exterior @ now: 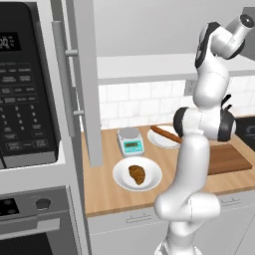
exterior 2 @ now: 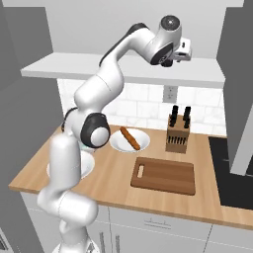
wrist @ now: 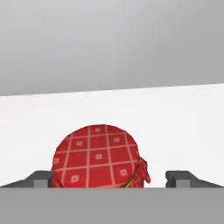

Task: From the different types of pastries on the counter, select a croissant and place it on the cutting board. Then retrieve a jar of jam from the cabinet and place it alongside the croissant on the cutting board.

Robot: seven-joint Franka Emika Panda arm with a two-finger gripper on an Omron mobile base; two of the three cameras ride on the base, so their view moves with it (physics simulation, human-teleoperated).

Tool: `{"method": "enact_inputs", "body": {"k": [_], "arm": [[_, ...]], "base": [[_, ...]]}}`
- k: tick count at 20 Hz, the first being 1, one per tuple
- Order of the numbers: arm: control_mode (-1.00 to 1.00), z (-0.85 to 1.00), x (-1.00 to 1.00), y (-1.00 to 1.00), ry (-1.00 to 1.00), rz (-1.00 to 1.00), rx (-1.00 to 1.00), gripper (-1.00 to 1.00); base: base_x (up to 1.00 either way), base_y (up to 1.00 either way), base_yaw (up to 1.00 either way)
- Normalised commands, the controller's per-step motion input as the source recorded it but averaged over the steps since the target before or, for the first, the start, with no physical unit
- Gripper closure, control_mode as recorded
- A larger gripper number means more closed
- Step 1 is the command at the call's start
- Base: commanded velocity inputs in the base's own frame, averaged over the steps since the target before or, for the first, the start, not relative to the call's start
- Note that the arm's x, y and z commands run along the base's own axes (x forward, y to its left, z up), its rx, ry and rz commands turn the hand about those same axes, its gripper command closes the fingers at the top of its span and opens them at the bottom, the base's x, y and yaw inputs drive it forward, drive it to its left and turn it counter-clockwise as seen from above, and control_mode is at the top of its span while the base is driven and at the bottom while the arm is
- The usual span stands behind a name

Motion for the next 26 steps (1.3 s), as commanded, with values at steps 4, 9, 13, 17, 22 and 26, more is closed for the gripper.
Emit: {"method": "enact_inputs", "body": {"k": [4,9,13,17,22,26], "arm": [[-1.00,0.00,0.04,-0.01,0.02,0.00,0.00,1.00],[-1.00,0.04,-0.53,0.00,-0.12,-0.03,0.04,1.00],[-1.00,-0.75,-1.00,0.12,-0.32,-0.10,0.00,1.00],[-1.00,-1.00,-1.00,0.51,-0.34,-0.13,0.00,1.00],[-1.00,-1.00,-1.00,0.83,-0.33,-0.16,-0.10,1.00],[-1.00,-1.00,-1.00,1.00,-0.31,-0.16,-0.20,1.00]], "base": [[0.00,0.00,0.00],[0.00,0.00,0.00],[0.00,0.00,0.00],[0.00,0.00,0.00],[0.00,0.00,0.00],[0.00,0.00,0.00]]}}
